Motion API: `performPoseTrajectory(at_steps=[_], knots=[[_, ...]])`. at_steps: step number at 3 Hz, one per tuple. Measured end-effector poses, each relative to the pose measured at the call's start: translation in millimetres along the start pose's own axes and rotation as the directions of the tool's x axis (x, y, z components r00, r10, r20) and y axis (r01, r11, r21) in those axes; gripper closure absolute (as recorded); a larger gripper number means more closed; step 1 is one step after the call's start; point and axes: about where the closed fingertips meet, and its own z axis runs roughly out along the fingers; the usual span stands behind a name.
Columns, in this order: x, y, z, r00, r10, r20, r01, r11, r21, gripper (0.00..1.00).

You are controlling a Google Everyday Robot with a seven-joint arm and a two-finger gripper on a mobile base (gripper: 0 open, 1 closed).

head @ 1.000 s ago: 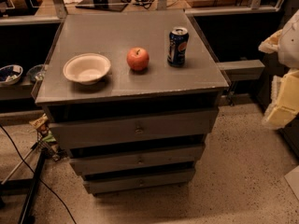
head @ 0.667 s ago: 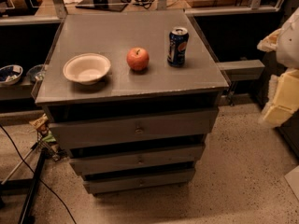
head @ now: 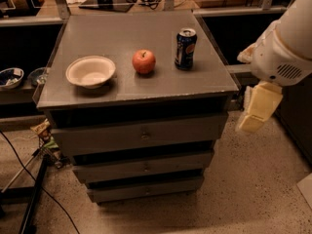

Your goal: Open top drawer

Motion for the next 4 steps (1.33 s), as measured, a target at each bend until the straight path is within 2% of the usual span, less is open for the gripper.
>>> performPoseTrajectory(at_steps=[1,2,3,4], knots=[[-0.1,0.0,0.2,1.0,0.0,0.0,0.0,1.0,0.0,0.0],[-1.7,8.4,13.6,0.999,-0.04,-0.02,0.04,0.9991,0.015,0.0],[5.7,19.7,55.6,0.996,-0.07,-0.059,0.072,0.9972,0.021,0.0],[5.7,21.8,61.0,0.996,-0.068,-0.06,0.069,0.9975,0.017,0.0]])
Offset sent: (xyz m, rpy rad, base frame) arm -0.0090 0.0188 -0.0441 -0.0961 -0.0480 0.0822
